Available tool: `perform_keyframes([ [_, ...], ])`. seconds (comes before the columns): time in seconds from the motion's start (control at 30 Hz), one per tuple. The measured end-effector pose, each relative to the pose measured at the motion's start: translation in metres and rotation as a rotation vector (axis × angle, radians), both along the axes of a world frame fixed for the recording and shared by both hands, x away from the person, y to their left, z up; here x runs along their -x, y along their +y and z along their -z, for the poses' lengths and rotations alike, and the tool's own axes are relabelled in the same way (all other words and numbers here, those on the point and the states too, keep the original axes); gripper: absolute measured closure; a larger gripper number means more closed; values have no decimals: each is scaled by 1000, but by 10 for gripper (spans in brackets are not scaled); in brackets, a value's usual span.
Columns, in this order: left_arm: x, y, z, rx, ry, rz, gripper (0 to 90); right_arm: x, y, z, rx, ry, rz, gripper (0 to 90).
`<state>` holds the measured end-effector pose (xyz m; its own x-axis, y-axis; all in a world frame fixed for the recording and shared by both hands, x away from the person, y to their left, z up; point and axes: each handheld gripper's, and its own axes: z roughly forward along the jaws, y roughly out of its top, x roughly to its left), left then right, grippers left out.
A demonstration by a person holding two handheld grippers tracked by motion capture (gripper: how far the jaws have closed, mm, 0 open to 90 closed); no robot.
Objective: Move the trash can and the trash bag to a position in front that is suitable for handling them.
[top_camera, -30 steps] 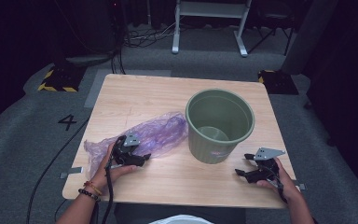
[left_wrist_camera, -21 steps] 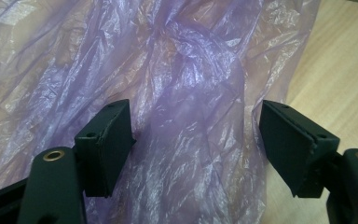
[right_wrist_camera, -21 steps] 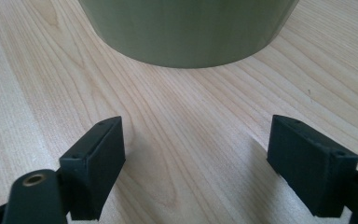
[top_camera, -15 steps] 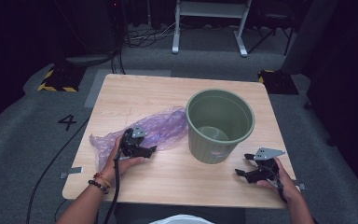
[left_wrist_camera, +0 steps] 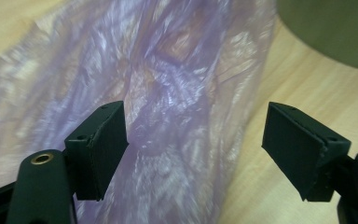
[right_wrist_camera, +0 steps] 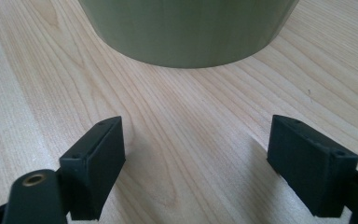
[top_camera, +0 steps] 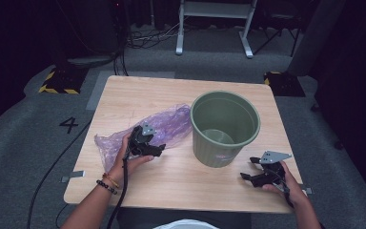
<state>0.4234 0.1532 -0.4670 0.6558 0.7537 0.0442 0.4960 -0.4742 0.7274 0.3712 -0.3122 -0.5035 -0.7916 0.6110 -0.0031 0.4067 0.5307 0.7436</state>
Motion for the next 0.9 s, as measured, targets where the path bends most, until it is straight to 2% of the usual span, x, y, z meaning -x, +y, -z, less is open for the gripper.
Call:
perform_keyframes([
  [0.07,8,5,-8,-26,-12,11,207,0,0,0,0,0,1,187],
  [0.13,13,14,-14,-52,-5,14,213,0,0,0,0,0,1,187],
  [0.2,21,26,-17,-56,-20,-12,210,0,0,0,0,0,1,187],
  [0.3,34,48,-16,-64,-3,-45,202,0,0,0,0,0,1,187],
  [0.33,38,53,-16,-65,0,-53,191,0,0,0,0,-1,1,187],
  [0.37,45,62,-16,-56,13,-64,191,0,0,0,0,0,2,187],
  [0.43,56,74,-15,-32,14,-74,193,0,0,0,0,0,3,187],
  [0.5,66,88,-13,-36,33,-81,229,0,0,0,0,1,3,187],
  [0.57,71,97,-7,-42,68,-67,257,0,0,0,0,0,3,187],
  [0.63,72,105,3,-56,129,-37,305,0,0,0,0,0,3,187],
  [0.67,72,107,8,-71,137,-30,325,0,0,0,0,0,3,187],
  [0.7,72,108,13,-85,140,-27,358,0,0,0,0,0,3,187],
  [0.77,71,108,19,-75,134,-9,409,0,0,0,0,0,3,187],
  [0.8,71,107,23,-45,124,17,420,0,0,0,0,0,3,187],
  [0.9,70,105,25,-26,103,39,443,0,0,0,0,0,3,187],
])
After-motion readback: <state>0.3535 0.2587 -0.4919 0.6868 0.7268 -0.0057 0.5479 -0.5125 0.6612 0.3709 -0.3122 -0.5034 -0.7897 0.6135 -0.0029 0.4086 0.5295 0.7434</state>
